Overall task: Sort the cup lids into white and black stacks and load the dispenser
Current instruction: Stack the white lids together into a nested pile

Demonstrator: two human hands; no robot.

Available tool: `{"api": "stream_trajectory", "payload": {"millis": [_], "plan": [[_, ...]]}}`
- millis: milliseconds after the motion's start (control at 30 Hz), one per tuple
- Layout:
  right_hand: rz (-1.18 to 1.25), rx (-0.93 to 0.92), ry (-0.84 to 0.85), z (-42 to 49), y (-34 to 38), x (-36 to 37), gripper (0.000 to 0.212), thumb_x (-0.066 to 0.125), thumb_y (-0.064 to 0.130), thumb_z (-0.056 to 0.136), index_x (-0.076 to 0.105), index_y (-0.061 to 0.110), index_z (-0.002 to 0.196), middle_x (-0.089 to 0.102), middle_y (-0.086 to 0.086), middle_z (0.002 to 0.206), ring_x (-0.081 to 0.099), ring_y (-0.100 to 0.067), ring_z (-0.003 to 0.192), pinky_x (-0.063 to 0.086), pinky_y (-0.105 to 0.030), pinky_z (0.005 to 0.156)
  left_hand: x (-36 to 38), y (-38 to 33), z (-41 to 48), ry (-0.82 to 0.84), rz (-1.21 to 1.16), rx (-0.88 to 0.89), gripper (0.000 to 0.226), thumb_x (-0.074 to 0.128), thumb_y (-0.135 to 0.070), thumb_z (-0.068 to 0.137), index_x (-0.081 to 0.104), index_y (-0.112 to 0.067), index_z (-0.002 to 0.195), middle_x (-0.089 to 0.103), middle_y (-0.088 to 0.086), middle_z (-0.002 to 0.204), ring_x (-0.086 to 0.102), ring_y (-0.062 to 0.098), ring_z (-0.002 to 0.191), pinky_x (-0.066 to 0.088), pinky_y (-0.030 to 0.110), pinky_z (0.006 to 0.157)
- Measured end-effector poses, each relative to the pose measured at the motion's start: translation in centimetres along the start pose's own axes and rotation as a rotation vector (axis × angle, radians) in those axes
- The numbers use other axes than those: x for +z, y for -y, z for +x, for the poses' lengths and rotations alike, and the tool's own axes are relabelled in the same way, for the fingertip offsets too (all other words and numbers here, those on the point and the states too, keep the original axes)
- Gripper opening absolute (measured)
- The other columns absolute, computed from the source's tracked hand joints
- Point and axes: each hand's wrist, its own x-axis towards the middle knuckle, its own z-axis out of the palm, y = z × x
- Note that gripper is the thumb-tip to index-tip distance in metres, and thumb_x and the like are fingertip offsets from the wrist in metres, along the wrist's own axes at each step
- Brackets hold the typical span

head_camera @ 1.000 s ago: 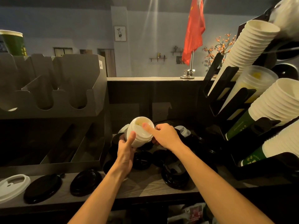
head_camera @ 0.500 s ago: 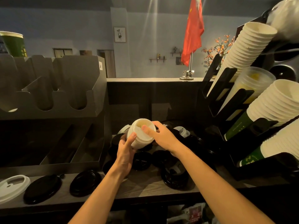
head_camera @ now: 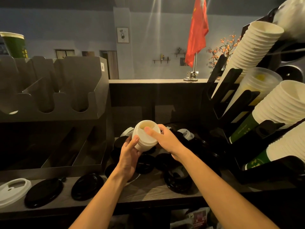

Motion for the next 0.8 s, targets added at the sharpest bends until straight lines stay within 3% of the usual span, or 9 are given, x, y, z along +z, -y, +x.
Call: {"api": "stream_trajectory", "payload": {"millis": [200, 367, 533, 667, 800], "plan": [[-0.044, -0.006, 0.007, 0.0, -0.1, 0.3, 0.057, 0.070, 0.063, 0.083, 0.053, 0.030, 0.126, 0.064, 0.007, 0.118, 0.062, -0.009, 0.107, 0.053, -0.024, 0.084, 0.4, 0.0, 0.1, -0.030, 0.026, 0.023, 0.120, 0.086, -0.075, 0.054, 0.049, -0.008, 0.146, 0.066, 0.017, 0.135, 0.064, 0.030, 0.125, 0.058, 0.034, 0.093], [-0.097, -0.004, 0.008, 0.0, -0.2, 0.3, 0.062, 0.068, 0.066, 0.082, 0.053, 0.028, 0.128, 0.064, 0.006, 0.118, 0.062, -0.010, 0.107, 0.055, -0.028, 0.089, 0.6, -0.1, 0.0, -0.037, 0.028, 0.023, 0.110, 0.084, -0.076, 0.053, 0.058, -0.010, 0.138, 0.070, 0.018, 0.128, 0.067, 0.032, 0.119, 0.060, 0.031, 0.085], [-0.092, -0.007, 0.015, -0.4, 0.0, 0.1, 0.051, 0.058, 0.068, 0.088, 0.055, 0.031, 0.123, 0.062, 0.010, 0.114, 0.059, -0.010, 0.106, 0.051, -0.025, 0.085, 0.9, -0.5, -0.3, -0.044, 0.053, 0.041, 0.105, 0.081, -0.079, 0.053, 0.061, -0.014, 0.134, 0.070, 0.016, 0.126, 0.067, 0.031, 0.118, 0.057, 0.036, 0.089], [-0.034, 0.005, 0.014, -1.1, 0.4, -0.3, 0.047, 0.053, 0.066, 0.093, 0.059, 0.030, 0.123, 0.062, 0.011, 0.116, 0.057, -0.007, 0.108, 0.046, -0.023, 0.081, 1.1, -0.7, -0.6, -0.030, 0.077, 0.069, 0.096, 0.072, -0.082, 0.063, 0.061, -0.019, 0.135, 0.069, 0.013, 0.130, 0.064, 0.033, 0.123, 0.051, 0.051, 0.104], [0.007, -0.002, -0.014, -1.7, 1.2, 0.2, 0.043, 0.054, 0.062, 0.094, 0.060, 0.028, 0.119, 0.064, 0.008, 0.112, 0.060, -0.009, 0.103, 0.051, -0.024, 0.080, 2.1, -1.4, -1.4, -0.119, 0.111, 0.133, 0.105, 0.065, -0.086, 0.065, 0.047, -0.023, 0.147, 0.062, 0.009, 0.138, 0.062, 0.027, 0.124, 0.056, 0.045, 0.100]]}}
